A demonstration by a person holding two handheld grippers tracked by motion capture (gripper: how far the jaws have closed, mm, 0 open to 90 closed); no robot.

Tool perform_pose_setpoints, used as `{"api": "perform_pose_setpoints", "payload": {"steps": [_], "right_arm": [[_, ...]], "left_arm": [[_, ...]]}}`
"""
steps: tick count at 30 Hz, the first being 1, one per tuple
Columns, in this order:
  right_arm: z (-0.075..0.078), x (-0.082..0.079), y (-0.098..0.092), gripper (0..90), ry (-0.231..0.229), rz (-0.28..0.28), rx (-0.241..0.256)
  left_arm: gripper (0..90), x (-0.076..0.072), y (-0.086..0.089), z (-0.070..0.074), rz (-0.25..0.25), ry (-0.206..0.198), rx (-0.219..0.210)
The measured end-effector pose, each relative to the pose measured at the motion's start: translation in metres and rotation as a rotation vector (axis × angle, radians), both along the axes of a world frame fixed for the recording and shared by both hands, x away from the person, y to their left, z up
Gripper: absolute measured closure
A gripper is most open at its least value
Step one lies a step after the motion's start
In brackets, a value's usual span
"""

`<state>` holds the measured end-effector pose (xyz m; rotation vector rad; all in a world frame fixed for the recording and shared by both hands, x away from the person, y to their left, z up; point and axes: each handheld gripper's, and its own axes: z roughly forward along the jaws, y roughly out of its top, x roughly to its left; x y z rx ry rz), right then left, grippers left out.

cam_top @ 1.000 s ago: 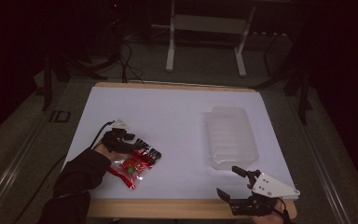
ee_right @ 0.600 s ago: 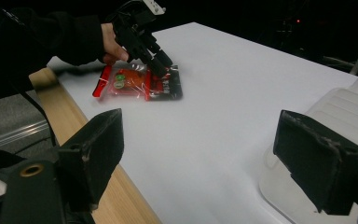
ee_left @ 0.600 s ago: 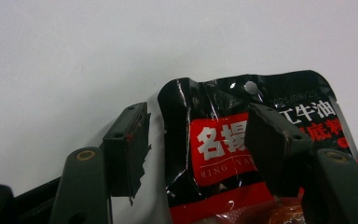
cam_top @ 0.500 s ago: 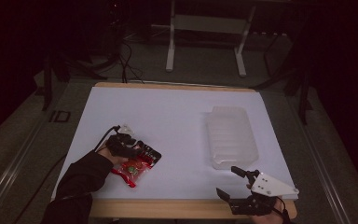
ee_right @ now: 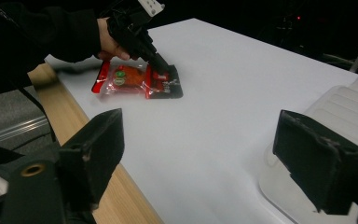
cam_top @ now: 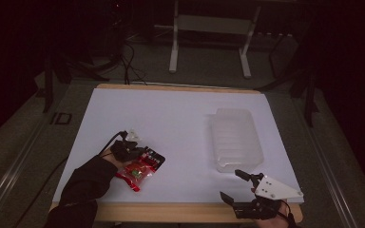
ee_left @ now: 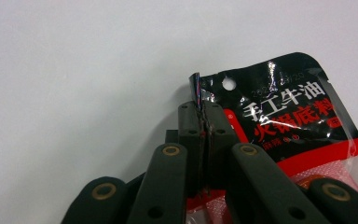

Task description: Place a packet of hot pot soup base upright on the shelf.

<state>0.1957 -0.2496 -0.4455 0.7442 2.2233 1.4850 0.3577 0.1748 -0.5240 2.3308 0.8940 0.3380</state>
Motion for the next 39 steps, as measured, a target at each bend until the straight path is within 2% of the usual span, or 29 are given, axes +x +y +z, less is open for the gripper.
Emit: {"api": "perform_pose_setpoints", "payload": {"steps": [5,7,10,13,17,23,27,33,39], "right_arm": [[0.001,0.000,-0.001,17.6,-0.003,-0.003,-0.002],[0.000,0.000,-0.001,17.5,0.001,-0.005,-0.003],[0.001,0.001,-0.001,17.9,0.012,-0.004,-0.003],[0.001,0.001,-0.001,18.0,0.038,-0.012,0.002],[0.002,0.000,-0.002,19.4,0.040,-0.009,-0.008],[0.005,-0.001,-0.002,30.8,0.060,0.014,0.003],[0.006,0.000,-0.003,31.8,0.068,0.022,0.013],[0.010,0.000,-0.006,29.7,0.049,0.018,0.006],[0.019,0.001,-0.006,33.2,0.012,0.013,-0.014]], "left_arm": [[88.9,0.001,0.009,0.002,0.015,0.033,-0.079],[89.1,0.000,0.014,0.005,0.018,0.030,-0.121],[89.1,-0.002,0.019,0.011,0.013,0.025,-0.151],[89.1,-0.005,0.024,0.016,0.008,0.017,-0.161],[89.2,-0.010,0.029,0.024,0.010,0.005,-0.178],[89.2,-0.021,0.034,0.039,0.014,-0.018,-0.186],[89.3,-0.027,0.035,0.049,0.002,-0.021,-0.199],[89.3,-0.037,0.034,0.064,-0.016,-0.051,-0.225],[89.3,-0.046,0.031,0.081,-0.019,-0.083,-0.265]]}}
